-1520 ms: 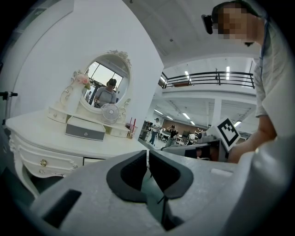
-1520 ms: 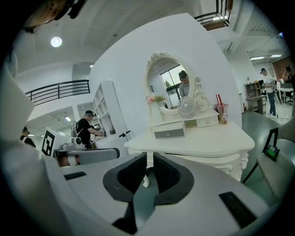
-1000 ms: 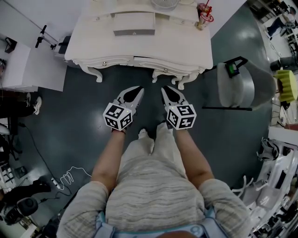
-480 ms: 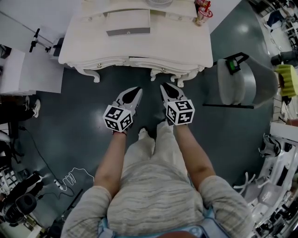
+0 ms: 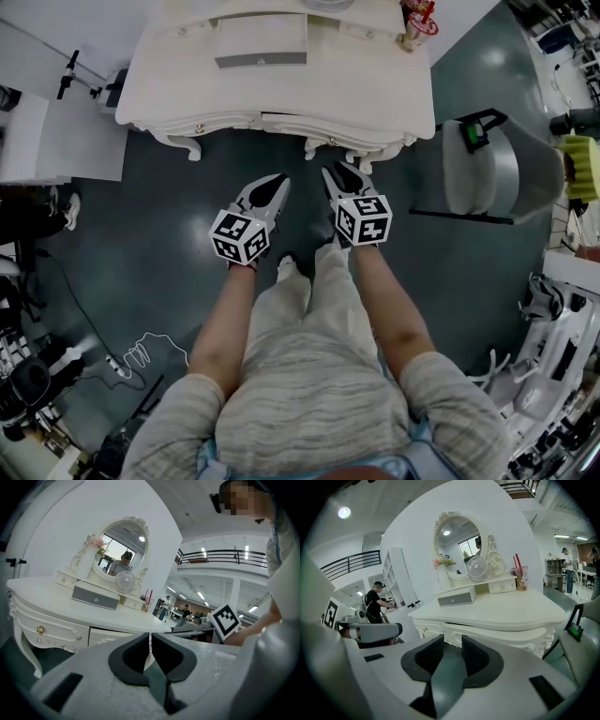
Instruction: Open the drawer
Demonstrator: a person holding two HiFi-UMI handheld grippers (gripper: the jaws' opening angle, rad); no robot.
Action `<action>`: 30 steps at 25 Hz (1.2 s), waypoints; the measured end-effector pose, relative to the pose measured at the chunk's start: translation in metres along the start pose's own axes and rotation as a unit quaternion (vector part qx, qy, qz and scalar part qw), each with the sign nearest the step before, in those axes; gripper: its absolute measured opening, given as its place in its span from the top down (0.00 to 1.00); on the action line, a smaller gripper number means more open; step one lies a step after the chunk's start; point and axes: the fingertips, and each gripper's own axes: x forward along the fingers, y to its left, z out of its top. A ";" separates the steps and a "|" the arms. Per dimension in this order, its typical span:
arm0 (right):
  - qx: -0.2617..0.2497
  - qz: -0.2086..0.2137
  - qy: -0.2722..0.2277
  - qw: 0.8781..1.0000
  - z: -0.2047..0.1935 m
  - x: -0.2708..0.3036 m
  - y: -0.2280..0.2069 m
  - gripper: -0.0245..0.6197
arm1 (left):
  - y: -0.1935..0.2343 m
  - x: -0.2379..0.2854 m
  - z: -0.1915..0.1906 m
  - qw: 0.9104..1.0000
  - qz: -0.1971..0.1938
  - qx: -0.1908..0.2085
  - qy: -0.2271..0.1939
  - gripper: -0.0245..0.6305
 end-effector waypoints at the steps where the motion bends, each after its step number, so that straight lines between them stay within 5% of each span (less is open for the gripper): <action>1: 0.001 -0.001 0.002 1.000 -0.001 0.002 -0.001 0.84 | 0.001 0.001 -0.001 1.000 0.000 -0.001 0.001 0.92; 30: 0.061 -0.083 0.085 0.991 -0.056 0.076 -0.072 0.77 | 0.021 0.017 -0.021 0.999 0.018 -0.022 0.026 0.92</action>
